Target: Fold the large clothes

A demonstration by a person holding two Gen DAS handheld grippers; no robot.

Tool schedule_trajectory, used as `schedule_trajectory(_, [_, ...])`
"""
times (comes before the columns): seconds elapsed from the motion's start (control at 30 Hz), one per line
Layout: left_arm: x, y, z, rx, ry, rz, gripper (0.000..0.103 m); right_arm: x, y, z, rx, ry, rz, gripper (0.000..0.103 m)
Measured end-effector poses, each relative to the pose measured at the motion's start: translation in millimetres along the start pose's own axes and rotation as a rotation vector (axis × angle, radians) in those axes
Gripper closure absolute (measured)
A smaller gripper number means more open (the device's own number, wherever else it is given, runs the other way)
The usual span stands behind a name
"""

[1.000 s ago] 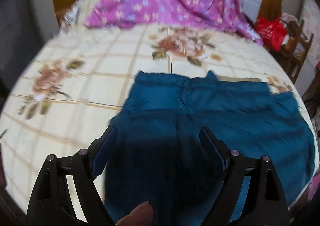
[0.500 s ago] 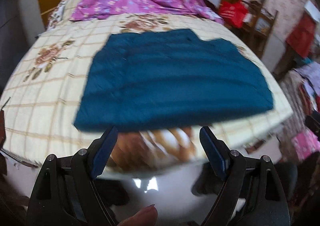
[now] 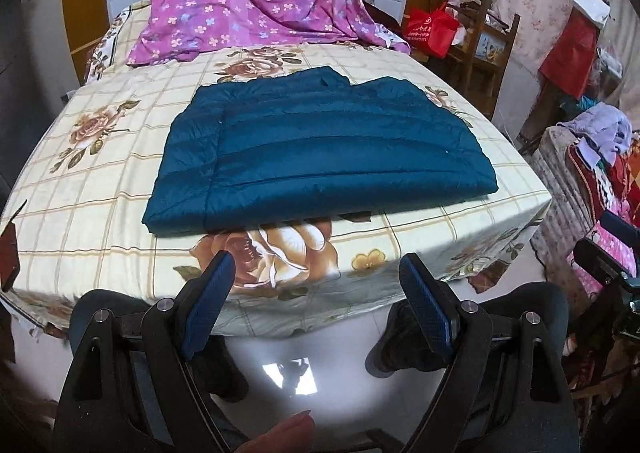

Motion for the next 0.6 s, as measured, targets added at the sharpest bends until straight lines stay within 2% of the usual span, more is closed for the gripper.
schedule_trajectory(0.6, [-5.3, 3.9, 2.3, -0.003, 0.002, -0.005, 0.019, 2.7, 0.5, 2.8, -0.009, -0.027, 0.003, 0.000])
Point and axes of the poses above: each gripper's, at about its wrist camera, not at the fingertips, and x roughly against the way its jaws point, z to its right, y to its underside, the point moved 5 cm from there along -x, roughly the way its jaws point, and after that the axes turned 14 degrees about -x, right-handed, at the moved point
